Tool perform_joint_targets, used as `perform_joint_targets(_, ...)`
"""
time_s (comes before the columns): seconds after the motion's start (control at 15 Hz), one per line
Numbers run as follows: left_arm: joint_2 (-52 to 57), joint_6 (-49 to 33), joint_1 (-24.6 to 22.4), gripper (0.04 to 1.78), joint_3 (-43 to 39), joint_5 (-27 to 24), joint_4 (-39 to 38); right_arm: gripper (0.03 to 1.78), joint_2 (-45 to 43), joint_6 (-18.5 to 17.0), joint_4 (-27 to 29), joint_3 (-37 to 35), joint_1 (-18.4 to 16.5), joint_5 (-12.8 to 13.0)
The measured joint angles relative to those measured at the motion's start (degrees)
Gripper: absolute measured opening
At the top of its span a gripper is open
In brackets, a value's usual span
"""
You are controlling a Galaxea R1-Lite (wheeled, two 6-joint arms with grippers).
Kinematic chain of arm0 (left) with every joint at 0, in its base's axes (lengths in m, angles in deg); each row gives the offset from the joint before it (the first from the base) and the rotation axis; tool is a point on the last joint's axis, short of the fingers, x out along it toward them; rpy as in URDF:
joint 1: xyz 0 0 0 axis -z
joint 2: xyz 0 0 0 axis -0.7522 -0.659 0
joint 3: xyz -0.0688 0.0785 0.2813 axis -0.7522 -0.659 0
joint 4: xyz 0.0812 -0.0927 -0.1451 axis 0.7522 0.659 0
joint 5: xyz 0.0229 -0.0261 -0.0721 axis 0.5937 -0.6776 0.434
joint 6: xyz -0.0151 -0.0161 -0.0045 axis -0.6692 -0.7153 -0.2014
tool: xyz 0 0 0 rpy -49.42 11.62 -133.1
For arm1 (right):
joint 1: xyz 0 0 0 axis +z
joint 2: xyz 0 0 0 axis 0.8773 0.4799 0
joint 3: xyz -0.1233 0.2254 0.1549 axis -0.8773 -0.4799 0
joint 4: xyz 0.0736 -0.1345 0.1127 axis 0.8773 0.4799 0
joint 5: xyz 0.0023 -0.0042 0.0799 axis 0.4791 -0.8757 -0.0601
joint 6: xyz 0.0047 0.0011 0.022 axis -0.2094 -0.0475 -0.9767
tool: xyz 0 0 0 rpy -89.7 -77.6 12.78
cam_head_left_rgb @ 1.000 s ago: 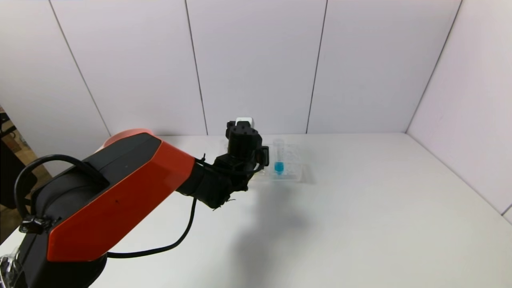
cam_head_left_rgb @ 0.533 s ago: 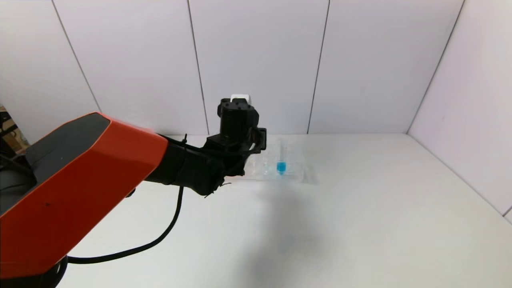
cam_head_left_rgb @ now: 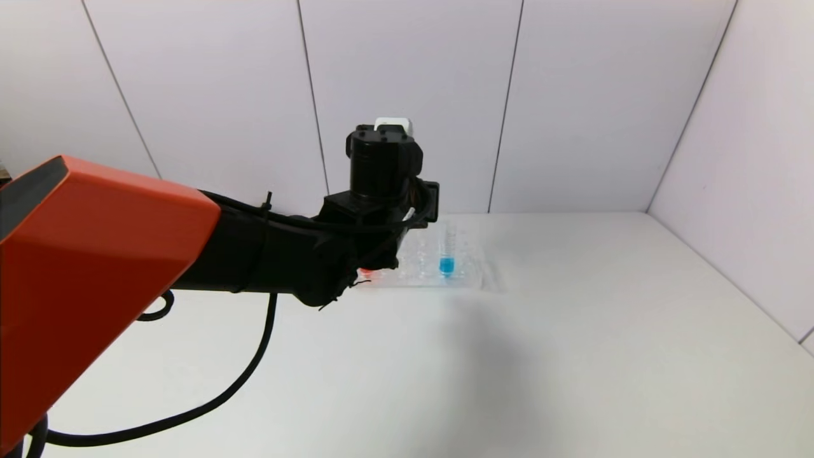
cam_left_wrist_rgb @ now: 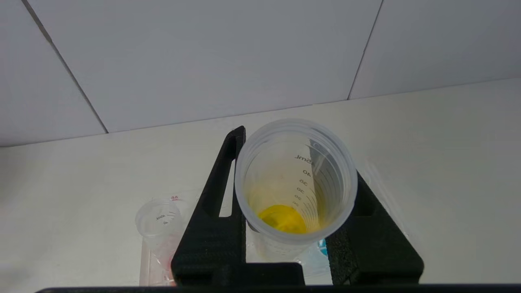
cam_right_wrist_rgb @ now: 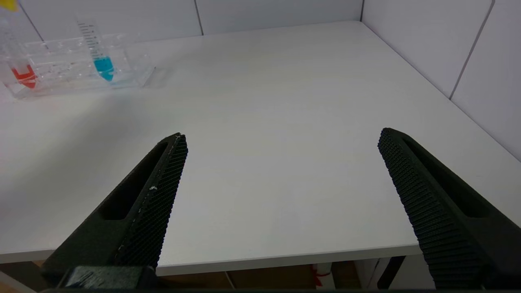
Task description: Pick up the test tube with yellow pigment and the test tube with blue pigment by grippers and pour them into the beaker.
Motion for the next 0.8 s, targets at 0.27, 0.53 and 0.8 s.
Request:
perform_joint_targets(0.27,4.1,0.6,-1.4,0.54,-0.7,0.1,1.6,1.71,0.0,0.0,0.0,0.0,0.0,0.0)
perform_joint_targets(0.53,9.3,1.4,-9.1,0.54,-4.1,-0.8,2.1,1.71,0.0,0.0,0.0,0.0,0.0,0.0)
perform_joint_targets(0.8,14.4,1.9,-19.9,0.54,-10.1,-5.9,1.8,1.71,0.0,0.0,0.0,0.0,0.0,0.0)
